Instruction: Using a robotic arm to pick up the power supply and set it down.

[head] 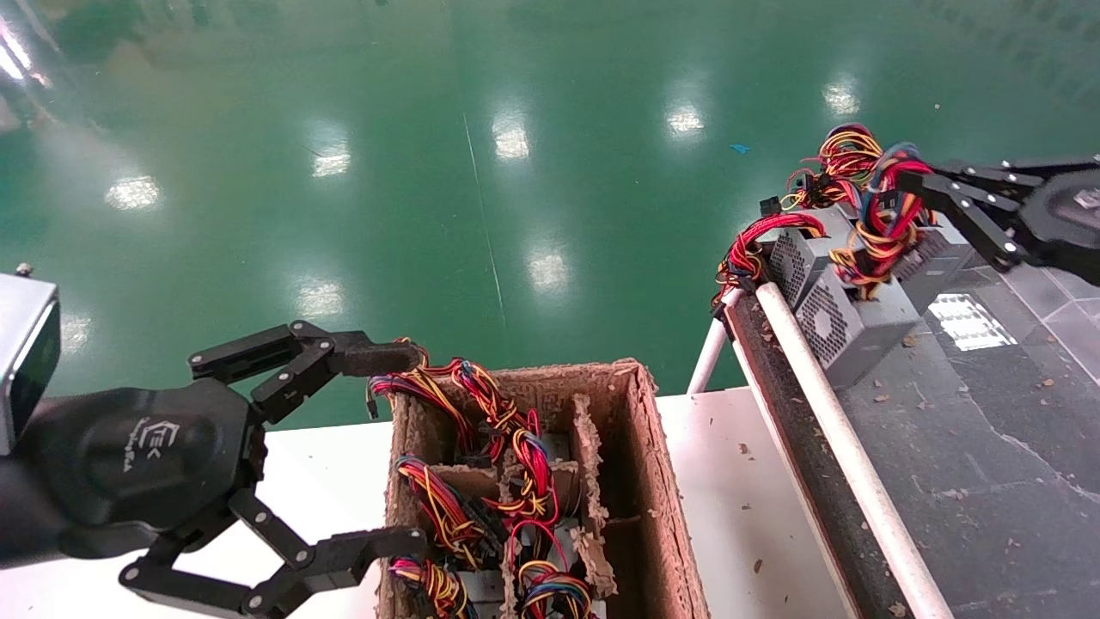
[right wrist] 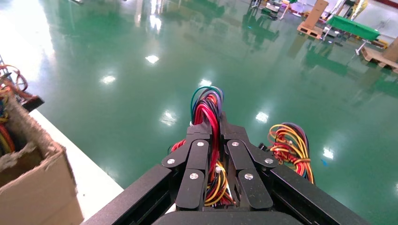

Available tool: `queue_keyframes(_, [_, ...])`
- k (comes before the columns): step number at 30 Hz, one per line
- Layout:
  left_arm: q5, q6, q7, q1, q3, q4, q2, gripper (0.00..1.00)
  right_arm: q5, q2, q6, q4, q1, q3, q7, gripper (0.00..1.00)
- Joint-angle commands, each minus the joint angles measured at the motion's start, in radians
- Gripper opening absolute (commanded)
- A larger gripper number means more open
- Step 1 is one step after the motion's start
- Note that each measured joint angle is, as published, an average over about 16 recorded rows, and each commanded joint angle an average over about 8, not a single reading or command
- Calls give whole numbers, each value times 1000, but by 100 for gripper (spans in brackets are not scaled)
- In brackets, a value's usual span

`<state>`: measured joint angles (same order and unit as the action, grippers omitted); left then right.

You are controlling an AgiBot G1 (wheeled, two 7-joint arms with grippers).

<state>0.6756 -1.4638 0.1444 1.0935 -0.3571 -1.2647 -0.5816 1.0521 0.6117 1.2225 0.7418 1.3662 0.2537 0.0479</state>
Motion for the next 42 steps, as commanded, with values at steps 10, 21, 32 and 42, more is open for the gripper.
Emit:
queue_keyframes(10, [0, 0, 0, 0, 0, 0, 0, 100, 49, 58, 84, -166, 134, 40, 77, 100])
queue_keyframes(21, [0, 0, 0, 0, 0, 0, 0, 100, 95, 44, 95, -215, 158, 68, 72, 100])
queue_keyframes(32, [0, 0, 0, 0, 0, 0, 0, 100, 47, 39, 162, -229, 158, 48, 80, 100])
queue_keyframes(42, [-1, 0, 0, 0, 0, 0, 0, 100, -9, 31, 182, -113, 90, 45, 36, 100])
